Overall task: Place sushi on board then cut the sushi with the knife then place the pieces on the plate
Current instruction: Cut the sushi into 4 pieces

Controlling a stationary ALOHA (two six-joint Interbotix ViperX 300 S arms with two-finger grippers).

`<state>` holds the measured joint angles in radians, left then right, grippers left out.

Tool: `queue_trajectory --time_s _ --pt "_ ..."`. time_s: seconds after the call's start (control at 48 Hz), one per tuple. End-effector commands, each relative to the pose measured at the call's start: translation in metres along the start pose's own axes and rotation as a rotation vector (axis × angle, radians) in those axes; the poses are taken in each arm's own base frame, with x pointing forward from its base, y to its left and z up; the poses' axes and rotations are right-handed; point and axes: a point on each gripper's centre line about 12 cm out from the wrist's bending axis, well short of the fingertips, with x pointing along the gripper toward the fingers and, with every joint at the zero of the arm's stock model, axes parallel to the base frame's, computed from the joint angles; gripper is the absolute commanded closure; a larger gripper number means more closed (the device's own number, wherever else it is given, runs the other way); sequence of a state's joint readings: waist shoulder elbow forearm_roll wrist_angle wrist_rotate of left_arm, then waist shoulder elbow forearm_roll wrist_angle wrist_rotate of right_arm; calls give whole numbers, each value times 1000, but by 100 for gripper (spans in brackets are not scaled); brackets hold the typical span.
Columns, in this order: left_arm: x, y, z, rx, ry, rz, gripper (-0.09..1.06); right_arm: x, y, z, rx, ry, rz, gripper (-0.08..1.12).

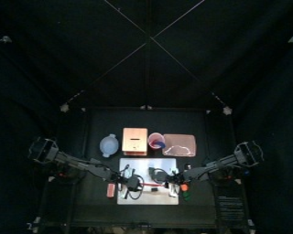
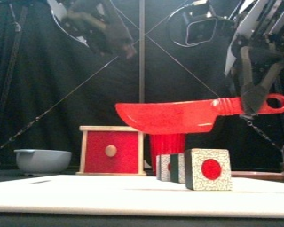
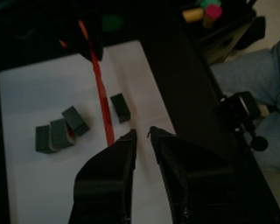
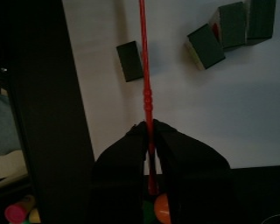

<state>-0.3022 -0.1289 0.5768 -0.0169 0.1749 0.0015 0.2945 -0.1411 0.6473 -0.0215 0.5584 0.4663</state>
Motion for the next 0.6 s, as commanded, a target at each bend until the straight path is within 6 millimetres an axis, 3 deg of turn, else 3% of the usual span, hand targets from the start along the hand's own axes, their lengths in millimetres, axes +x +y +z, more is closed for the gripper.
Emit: queue_trajectory --time_s 0.021,0.167,0.292,0.604 --pt "-26 1 16 28 -166 5 34 -29 6 14 7 -89 42 55" --pt "-43 4 6 11 -333 11 34 -46 3 12 26 -125 64 55" --pt "-46 13 -3 -14 -419 36 34 -53 -12 1 87 -128 62 55" --pt "-44 29 -21 -35 -414 79 34 -63 -50 -32 319 -169 13 55"
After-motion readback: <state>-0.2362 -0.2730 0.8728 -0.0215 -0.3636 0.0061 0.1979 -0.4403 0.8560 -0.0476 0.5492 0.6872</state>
